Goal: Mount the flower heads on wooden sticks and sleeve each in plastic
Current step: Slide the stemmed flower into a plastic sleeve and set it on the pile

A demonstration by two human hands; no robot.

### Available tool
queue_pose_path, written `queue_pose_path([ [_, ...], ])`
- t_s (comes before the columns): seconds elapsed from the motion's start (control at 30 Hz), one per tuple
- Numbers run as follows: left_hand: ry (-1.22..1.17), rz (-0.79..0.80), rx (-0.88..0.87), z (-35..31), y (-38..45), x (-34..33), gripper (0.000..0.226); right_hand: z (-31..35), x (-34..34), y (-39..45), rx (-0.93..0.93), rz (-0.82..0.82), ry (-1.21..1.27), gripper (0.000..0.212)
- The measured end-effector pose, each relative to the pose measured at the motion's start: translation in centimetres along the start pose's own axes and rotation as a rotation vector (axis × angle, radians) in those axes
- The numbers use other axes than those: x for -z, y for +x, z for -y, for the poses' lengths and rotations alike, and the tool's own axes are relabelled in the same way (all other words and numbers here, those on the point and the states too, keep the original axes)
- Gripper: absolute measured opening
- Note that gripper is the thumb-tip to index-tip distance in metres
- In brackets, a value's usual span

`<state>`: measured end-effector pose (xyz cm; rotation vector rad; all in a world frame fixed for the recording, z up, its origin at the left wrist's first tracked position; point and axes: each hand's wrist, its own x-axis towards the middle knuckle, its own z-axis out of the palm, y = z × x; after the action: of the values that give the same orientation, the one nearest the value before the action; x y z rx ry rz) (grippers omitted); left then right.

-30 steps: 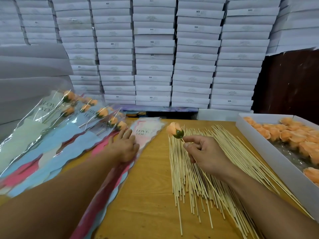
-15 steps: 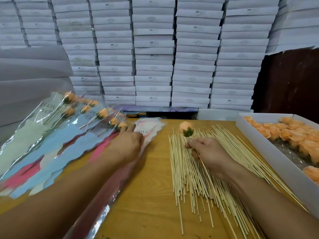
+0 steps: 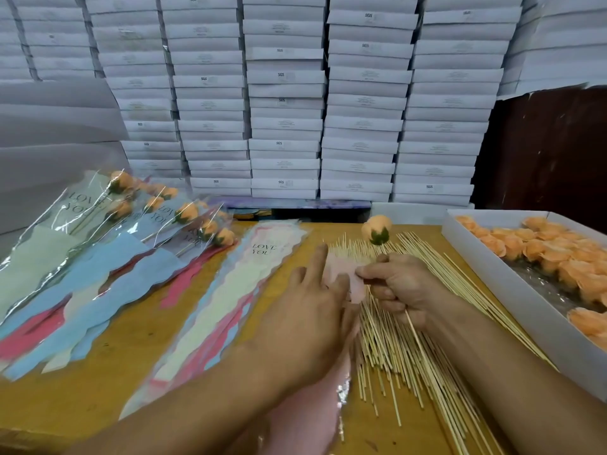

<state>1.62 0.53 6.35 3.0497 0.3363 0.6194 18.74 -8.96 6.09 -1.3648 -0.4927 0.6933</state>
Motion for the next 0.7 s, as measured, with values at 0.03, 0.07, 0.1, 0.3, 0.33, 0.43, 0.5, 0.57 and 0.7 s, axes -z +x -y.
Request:
queue_pose_path([
  [0.03, -0.113, 0.032, 0.064, 0.1, 0.2, 0.3, 0.048, 0.1, 0.0, -0.1, -0.001, 0.003, 0.000, 0.026],
  [0.07, -0.219, 0.051, 0.146, 0.4, 0.6, 0.7, 0.058, 0.2, 0.1, -0.1, -0.002, 0.011, -0.001, 0.030],
  [0.1, -0.306, 0.052, 0.235, 0.8, 1.2, 1.1, 0.070, 0.3, 0.2, -0.2, -0.008, 0.025, -0.004, 0.032],
  [0.3, -1.389, 0.076, 0.693, 3.6, 5.7, 1.4, 0.076, 0.2, 0.0, -0.3, -0.042, 0.092, -0.065, 0.030],
  [0.33, -1.466, 0.084, 0.680, 3.8, 6.0, 1.0, 0.072, 0.1, 0.0, -0.2, -0.043, 0.087, -0.067, 0.032],
  [0.43, -1.491, 0.032, 0.582, 3.9, 6.6, 0.0, 0.056, -0.3, 0.2, 0.3, -0.038, 0.059, -0.046, 0.040],
  [0.5, -1.488, -0.025, 0.517, 4.3, 6.5, -0.7, 0.052, -0.6, 0.2, 0.6, -0.036, 0.039, -0.058, 0.042],
  [0.57, -1.488, -0.050, 0.426, 4.7, 6.2, -1.5, 0.054, -0.8, 0.1, 0.8, -0.038, 0.024, -0.093, 0.042],
  [0.7, -1.140, -0.121, 0.182, 5.7, 5.5, -2.1, 0.045, -0.8, 0.1, 0.7, -0.058, 0.020, -0.146, 0.043],
])
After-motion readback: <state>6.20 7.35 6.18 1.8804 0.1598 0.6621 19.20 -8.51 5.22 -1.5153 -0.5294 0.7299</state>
